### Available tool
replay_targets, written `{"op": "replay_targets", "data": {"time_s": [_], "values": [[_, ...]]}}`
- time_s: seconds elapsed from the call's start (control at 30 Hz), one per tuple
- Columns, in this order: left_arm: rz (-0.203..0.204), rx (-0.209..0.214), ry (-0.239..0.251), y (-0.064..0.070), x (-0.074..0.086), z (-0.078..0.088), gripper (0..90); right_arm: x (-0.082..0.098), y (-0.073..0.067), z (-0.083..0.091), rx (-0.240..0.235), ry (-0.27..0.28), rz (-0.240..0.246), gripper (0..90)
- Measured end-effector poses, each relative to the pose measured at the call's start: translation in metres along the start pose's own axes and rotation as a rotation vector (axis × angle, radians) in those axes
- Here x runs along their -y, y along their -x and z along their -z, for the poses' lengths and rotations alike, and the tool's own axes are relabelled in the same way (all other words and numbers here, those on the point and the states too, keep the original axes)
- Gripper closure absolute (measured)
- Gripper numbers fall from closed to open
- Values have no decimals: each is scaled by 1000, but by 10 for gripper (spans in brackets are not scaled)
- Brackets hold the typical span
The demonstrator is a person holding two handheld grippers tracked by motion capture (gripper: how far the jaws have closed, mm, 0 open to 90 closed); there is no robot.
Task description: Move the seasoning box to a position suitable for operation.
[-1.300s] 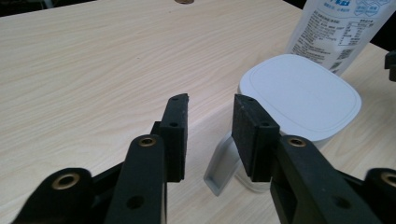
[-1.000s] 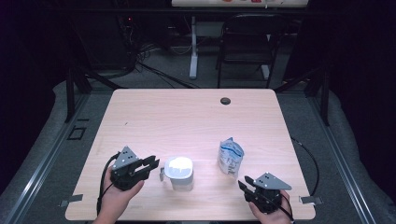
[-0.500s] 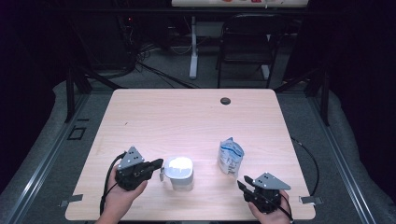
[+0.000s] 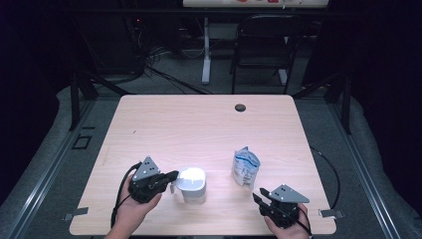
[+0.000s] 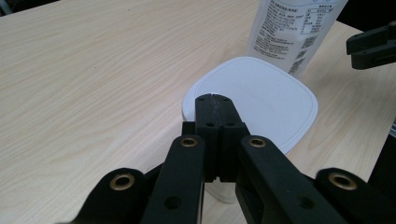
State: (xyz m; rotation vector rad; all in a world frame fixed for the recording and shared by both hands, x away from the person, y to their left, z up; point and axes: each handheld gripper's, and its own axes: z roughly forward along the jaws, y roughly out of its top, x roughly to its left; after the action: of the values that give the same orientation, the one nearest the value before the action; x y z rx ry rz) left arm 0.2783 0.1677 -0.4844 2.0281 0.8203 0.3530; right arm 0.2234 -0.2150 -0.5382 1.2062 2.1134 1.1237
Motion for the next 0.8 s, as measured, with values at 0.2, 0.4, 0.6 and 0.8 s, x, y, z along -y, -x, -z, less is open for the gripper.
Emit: {"op": "replay_targets", "data": {"time_s": [0.2, 0.4, 0.6, 0.8], "values": [[-20, -9, -9, 0, 0, -4, 900, 1, 0, 2, 0, 10, -8, 663], [-16, -4, -6, -1, 1, -4, 900, 0, -3, 1, -4, 6, 5, 660], [-17, -5, -6, -1, 1, -4, 900, -6, -7, 4, -20, 18, 11, 678], [-18, 1, 0, -2, 1, -4, 900, -20, -22, 8, -67, 10, 55, 818]]}}
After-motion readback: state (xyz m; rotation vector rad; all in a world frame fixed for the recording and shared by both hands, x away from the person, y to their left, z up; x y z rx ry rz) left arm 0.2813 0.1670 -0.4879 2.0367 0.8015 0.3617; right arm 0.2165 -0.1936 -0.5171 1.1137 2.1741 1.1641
